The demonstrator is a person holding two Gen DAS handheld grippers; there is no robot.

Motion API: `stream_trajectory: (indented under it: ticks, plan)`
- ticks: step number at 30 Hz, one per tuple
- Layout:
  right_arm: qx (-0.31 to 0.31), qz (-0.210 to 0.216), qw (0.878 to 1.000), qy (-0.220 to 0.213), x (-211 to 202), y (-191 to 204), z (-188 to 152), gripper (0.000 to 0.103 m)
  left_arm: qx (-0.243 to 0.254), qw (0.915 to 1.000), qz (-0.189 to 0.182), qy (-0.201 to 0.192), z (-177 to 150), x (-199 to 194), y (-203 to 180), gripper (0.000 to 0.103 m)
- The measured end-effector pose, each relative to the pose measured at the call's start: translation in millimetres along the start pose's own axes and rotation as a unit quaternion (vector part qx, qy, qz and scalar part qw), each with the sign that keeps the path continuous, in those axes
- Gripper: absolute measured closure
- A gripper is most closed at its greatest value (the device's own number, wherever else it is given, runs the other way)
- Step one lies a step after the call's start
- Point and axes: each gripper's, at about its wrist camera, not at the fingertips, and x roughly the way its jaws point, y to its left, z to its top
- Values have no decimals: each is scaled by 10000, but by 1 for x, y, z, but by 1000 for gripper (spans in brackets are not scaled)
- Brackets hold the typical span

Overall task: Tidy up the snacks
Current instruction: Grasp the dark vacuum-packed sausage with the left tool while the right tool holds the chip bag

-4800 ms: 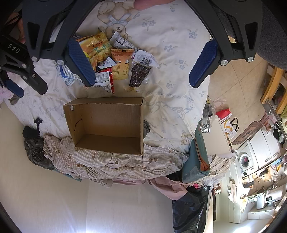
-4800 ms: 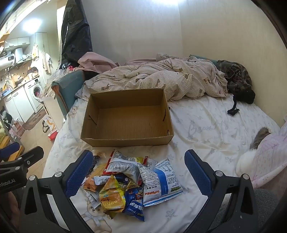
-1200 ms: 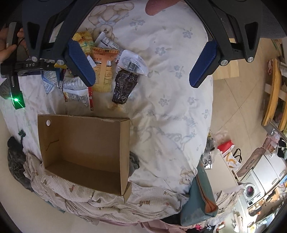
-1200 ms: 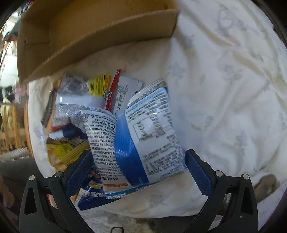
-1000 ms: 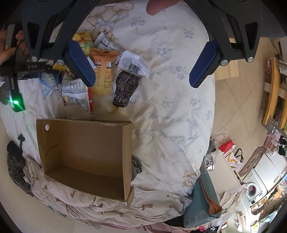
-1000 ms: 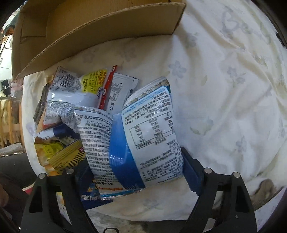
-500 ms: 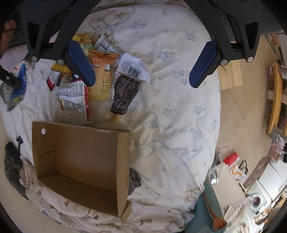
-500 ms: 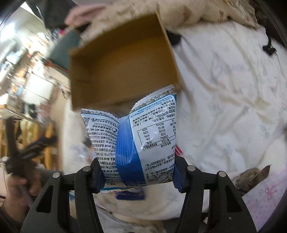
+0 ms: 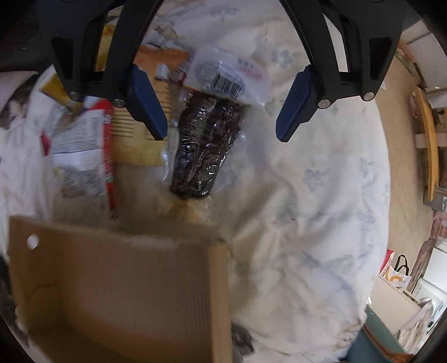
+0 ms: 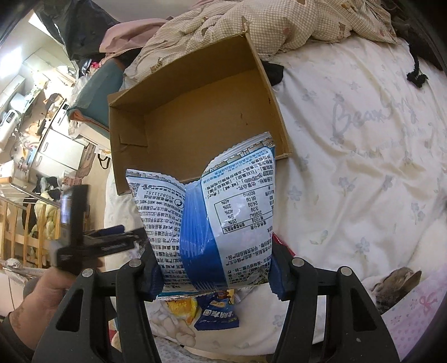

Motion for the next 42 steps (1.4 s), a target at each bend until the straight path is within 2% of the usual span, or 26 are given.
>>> stream_trajectory:
  ticks: [3,8,11,15,18,27,31,35,42]
  plan:
    - [8,-4,10000,-3,2,0,2,42,140,9995,125,260,1,20,-6,25]
    - [-25,8,10000,45,4,1,2,42,379,9987,243,246,5,30,-16,25]
    - [-94,-12,9999,104,8,4,2,42,285,9992,166,239,6,33,-15,24]
    - [-192,-33,9998,109,10,8,4,42,335,9993,97,155,5,26,-10,40]
    - [-201,-50,9997,93,9,8,5,42,352,9993,77,56,1,21,-8,44]
    - [-173,10,9998,37,5,6,5,42,-280,9995,-87,-149,-25,-8,38,45]
    - [-165,101,9998,-16,2,6,5,42,-738,9966,-109,-343,-44,-30,58,45]
    - [-207,134,9997,-58,0,10,3,42,-1308,9894,-288,-565,-66,-48,82,45]
    - [-253,214,9990,-285,-8,16,3,42,-1445,9756,-297,-1625,-75,-106,82,45]
